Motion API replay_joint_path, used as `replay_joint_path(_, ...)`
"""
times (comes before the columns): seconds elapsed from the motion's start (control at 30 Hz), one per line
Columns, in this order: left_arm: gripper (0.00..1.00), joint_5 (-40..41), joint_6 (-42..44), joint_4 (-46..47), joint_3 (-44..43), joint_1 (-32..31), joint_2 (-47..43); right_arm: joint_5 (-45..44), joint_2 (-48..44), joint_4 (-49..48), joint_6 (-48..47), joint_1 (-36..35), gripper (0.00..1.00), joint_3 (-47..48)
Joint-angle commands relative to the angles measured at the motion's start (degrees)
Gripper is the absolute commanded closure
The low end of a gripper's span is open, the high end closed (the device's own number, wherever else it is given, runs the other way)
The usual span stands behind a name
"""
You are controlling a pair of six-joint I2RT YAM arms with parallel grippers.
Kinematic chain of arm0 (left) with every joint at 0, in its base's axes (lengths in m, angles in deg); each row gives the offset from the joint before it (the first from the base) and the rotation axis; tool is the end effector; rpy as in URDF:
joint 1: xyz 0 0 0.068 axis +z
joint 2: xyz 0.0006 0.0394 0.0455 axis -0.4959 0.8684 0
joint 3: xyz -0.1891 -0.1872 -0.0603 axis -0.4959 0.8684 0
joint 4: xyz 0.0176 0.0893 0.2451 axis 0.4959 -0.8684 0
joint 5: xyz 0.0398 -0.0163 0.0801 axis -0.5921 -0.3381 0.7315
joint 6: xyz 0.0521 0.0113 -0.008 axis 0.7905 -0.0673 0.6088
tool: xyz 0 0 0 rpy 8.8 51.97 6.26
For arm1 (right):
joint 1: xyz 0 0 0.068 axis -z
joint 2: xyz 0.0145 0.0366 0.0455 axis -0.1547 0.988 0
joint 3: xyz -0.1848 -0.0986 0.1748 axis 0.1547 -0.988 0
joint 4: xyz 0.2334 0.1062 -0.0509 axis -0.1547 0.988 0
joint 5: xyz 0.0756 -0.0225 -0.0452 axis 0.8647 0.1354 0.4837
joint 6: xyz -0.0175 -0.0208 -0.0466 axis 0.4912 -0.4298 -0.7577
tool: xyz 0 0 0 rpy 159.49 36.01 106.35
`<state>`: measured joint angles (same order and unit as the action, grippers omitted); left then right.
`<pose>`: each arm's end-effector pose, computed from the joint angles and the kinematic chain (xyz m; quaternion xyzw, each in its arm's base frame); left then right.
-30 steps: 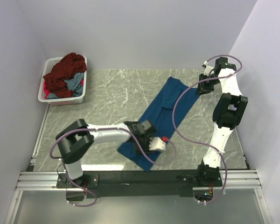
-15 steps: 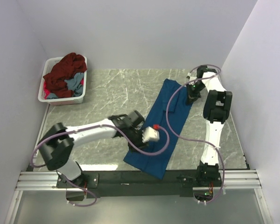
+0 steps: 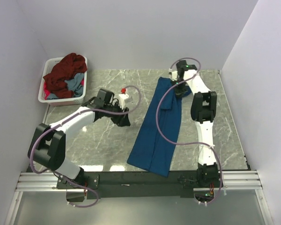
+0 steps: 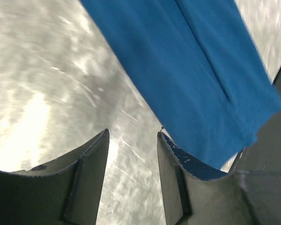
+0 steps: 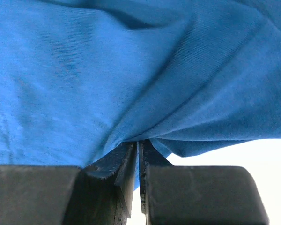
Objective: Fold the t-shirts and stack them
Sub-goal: Fold the tshirt
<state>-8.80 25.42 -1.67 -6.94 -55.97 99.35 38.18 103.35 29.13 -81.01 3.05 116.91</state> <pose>0.2683 -0.1553 0.2270 0.3721 0.8234 -0.3312 0.2718 0.5098 0.0573 0.1677 -0.1713 0.9758 0.0630 0.1203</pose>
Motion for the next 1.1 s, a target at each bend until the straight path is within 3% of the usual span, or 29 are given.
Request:
replay_joint_path(0.0, 0.48, -2.4, -9.03, 7.71, -4.14, 2.15, 2.34, -3.92, 0.65, -4.23, -2.36, -3.73, 0.87, 2.13)
replay_joint_path(0.27, 0.5, 0.06, -30.36, 17.03, -31.46, -0.21, 25.54, -7.97, -15.69, -13.02, -2.89, 2.31, 0.82, -8.5)
replay_joint_path(0.43, 0.55, 2.61, -37.33, 20.81, -45.96, -3.55, 39.87, -11.05, -17.46, -9.97, -4.92, 8.21, 0.81, -4.83)
replay_joint_path(0.53, 0.57, 3.49, -40.76, 24.15, -50.1, -5.22, 45.41, -5.87, -17.46, -7.33, -3.95, 11.29, 0.8, -2.54)
replay_joint_path(0.63, 0.57, 4.72, -43.13, 25.38, -53.18, -6.37, 49.72, -1.14, -19.91, -7.05, -3.42, 12.17, 0.79, -6.13)
replay_joint_path(0.83, 0.65, 9.81, -47.18, 20.21, -60.66, -6.19, 57.63, 7.58, -22.65, -4.34, -0.35, 12.7, 0.76, -11.5)
replay_joint_path(1.07, 0.71, 18.78, -52.8, 13.88, -57.42, -1.02, 57.56, 17.42, -20.1, -3.09, 3.25, 12.88, 0.68, -12.03)
